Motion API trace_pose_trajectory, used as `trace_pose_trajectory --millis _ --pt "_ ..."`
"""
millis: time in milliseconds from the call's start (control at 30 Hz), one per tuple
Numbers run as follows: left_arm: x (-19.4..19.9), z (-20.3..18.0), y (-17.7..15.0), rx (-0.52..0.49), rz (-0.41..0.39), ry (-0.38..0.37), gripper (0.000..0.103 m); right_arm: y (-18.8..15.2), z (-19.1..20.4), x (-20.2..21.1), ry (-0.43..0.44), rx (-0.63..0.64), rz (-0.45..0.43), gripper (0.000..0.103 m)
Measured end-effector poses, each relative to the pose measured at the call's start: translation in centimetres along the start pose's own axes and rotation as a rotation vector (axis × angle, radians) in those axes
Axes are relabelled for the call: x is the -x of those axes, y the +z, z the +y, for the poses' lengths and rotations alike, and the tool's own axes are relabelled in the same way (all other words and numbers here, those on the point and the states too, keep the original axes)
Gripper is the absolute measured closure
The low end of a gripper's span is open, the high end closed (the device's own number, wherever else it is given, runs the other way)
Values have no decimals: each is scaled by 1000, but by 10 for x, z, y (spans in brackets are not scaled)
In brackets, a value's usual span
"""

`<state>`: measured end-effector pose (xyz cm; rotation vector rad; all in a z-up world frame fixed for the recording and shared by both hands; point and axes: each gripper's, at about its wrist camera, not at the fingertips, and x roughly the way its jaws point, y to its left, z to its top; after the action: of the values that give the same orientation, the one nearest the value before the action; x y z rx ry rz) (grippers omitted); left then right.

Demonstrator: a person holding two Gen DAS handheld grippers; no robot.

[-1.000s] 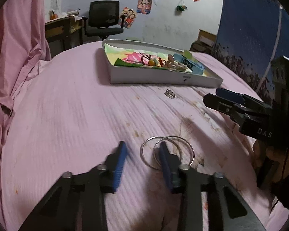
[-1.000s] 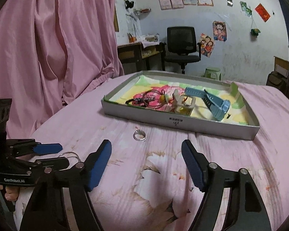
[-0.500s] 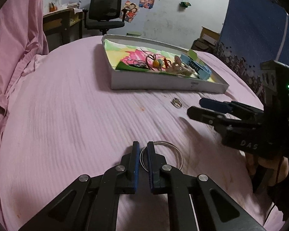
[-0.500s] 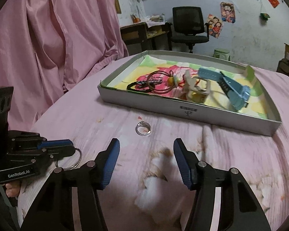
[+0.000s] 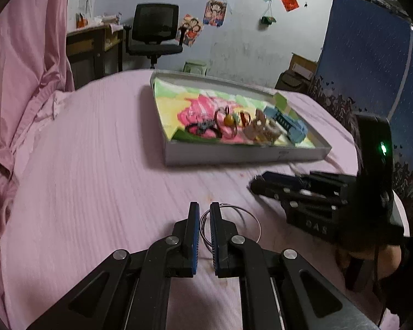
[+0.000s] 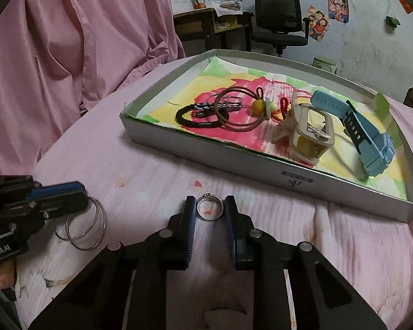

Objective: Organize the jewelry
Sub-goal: 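Carry the silver rings and small ring into the tray and open both tools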

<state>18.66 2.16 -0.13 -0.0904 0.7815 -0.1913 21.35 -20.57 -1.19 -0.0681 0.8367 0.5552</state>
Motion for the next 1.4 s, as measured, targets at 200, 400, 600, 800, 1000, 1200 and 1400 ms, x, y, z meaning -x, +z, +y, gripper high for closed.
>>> trace_pose_trajectory --millis 200,400,600,800,1000,1200,1400 --pt "6 0 23 15 -81 -3 95 3 -2 27 -5 -1 -114 85" --pt "2 2 56 46 -156 -2 95 20 -10 49 -45 -15 -229 85" --pt "-22 0 80 62 -172 24 95 37 -22 40 -70 -49 -226 85" --pt "-53 3 82 100 -93 60 95 38 -33 26 -93 -97 -197 85" --pt "-66 1 73 92 -28 90 95 35 -41 19 -95 -133 -178 85" --pt "-67 1 71 90 -28 93 95 32 -41 18 -100 -141 -173 85" --pt "-67 2 70 104 -18 86 95 31 -42 19 -106 -150 -180 84"
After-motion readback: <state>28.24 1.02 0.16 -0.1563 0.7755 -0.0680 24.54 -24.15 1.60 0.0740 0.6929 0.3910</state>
